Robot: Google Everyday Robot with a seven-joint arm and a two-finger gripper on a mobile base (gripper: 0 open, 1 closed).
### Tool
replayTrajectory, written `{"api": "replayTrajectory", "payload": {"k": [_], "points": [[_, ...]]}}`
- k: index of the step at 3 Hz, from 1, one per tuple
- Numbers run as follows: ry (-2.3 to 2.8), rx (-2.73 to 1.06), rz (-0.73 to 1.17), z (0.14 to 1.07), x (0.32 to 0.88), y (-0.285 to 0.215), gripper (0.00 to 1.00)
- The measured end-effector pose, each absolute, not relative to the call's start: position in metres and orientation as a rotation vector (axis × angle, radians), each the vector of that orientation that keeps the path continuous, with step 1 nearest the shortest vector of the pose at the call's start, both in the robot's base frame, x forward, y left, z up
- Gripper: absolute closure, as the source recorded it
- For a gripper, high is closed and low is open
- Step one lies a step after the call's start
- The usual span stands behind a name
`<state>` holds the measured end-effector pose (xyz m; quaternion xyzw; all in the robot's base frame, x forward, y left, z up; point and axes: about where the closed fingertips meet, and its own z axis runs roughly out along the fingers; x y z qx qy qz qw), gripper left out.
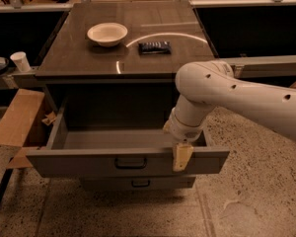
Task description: Open top drawer
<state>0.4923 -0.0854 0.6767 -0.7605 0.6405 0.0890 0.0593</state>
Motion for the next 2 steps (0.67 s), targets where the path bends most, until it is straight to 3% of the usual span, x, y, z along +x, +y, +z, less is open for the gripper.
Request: {"api": "replayTrajectory", "payload": {"k": [1,2], "points": [[1.939,-2.303,0.269,0.677,0.492,-0.085,0.0],[1.859,-2.298,0.251,0.692,0.483,-0.088,0.0]]}}
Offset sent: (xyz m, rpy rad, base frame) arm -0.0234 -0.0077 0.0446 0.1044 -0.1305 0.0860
